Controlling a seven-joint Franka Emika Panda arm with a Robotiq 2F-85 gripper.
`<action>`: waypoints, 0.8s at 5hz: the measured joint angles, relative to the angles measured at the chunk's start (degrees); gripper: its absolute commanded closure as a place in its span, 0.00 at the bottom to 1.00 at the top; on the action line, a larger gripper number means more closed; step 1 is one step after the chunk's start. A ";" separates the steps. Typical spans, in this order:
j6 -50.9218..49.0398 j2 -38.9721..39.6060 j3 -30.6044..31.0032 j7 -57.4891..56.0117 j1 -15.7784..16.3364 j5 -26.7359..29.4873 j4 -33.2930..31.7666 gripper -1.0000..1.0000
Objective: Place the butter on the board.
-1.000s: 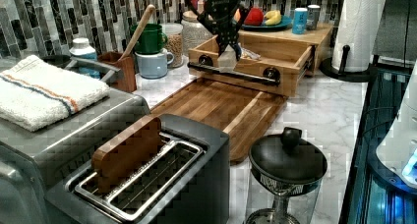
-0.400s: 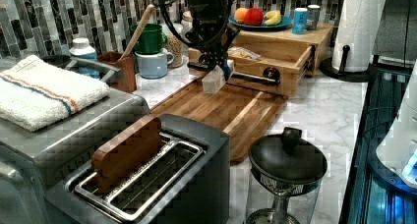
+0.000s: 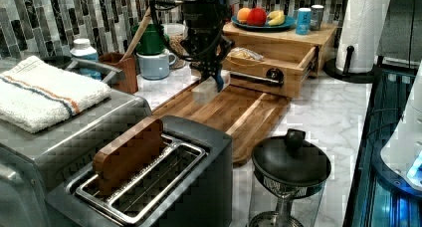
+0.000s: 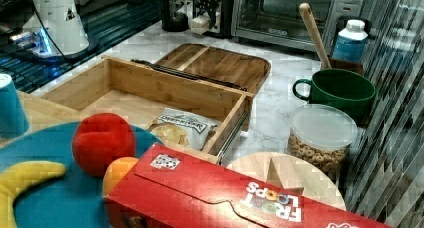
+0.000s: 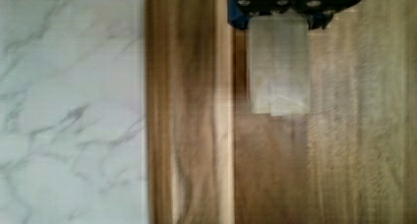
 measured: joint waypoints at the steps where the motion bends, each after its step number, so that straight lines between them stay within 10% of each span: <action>1: 3.55 0.75 0.03 0.78 0.20 0.12 -1.01 1.00; 4: 5.06 4.10 0.18 1.23 0.42 0.83 -2.01 1.00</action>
